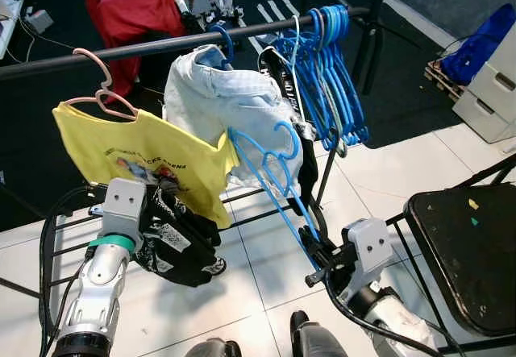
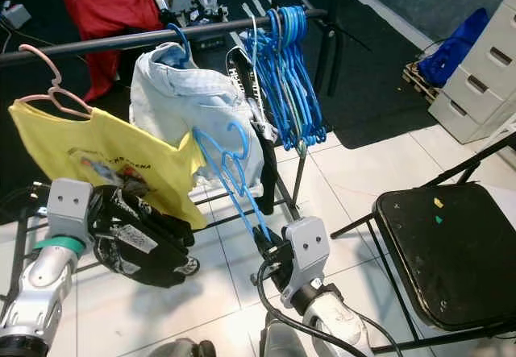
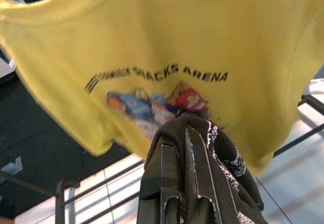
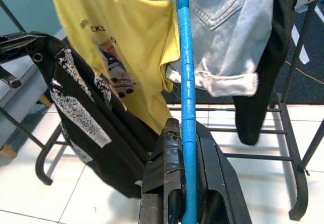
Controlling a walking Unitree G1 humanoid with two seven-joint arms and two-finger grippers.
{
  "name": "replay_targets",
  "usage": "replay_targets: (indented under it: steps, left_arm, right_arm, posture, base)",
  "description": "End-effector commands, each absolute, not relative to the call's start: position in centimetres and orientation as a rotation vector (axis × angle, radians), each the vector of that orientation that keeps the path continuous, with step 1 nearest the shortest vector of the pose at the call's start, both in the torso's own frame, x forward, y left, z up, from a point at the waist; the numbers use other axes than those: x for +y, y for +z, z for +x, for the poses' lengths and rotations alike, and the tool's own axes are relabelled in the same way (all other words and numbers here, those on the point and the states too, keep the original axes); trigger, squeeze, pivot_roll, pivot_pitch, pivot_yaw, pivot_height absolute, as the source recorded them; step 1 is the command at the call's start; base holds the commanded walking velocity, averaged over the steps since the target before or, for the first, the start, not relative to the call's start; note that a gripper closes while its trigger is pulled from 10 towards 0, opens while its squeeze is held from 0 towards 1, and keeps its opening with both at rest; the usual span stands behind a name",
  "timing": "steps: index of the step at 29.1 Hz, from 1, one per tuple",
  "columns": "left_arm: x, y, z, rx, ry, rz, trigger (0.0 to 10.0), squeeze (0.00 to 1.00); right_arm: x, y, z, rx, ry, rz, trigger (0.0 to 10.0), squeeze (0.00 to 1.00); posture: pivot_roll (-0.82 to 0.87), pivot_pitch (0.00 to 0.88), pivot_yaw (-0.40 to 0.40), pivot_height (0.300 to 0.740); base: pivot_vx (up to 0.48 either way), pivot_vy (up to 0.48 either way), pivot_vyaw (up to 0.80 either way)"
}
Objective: Hang hanger
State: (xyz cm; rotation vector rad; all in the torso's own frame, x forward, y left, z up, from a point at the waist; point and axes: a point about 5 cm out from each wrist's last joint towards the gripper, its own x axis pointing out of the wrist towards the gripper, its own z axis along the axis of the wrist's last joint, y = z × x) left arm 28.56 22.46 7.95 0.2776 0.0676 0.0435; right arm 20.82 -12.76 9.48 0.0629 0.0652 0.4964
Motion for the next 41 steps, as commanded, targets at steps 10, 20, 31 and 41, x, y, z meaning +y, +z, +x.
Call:
replay_targets:
  steps: [10, 20, 31, 41]
  left_arm:
    - [22.6, 8.2, 28.4, 0.047, 0.053, 0.292, 10.0, 0.0]
    - [22.6, 8.3, 28.4, 0.044, 0.057, 0.29, 10.0, 0.0]
    - [22.3, 8.4, 28.5, 0.041, 0.049, 0.287, 10.0, 0.0]
    - [21.6, 8.7, 29.0, 0.07, 0.025, 0.281, 10.0, 0.0]
  right_arm:
    - [-12.9, 9.3, 20.8, 0.064, 0.481, 0.085, 10.0, 0.0]
    - [-12.9, 9.3, 20.8, 0.062, 0.485, 0.082, 10.0, 0.0]
    - [-12.8, 9.4, 21.2, 0.054, 0.477, 0.076, 10.0, 0.0]
    - [-13.0, 9.7, 21.6, 0.042, 0.474, 0.073, 10.0, 0.0]
  posture:
    - [-0.13, 0.079, 0.096, 0.74]
    - [-0.13, 0.076, 0.095, 0.74]
    - [-0.13, 0.074, 0.091, 0.74]
    - [-0.12, 0.071, 0.087, 0.74]
  base:
    - [-0.409, 0.0, 0.0]
    - [-0.406, 0.0, 0.0]
    - [-0.171, 0.0, 0.23]
    - [0.0, 0.0, 0.79]
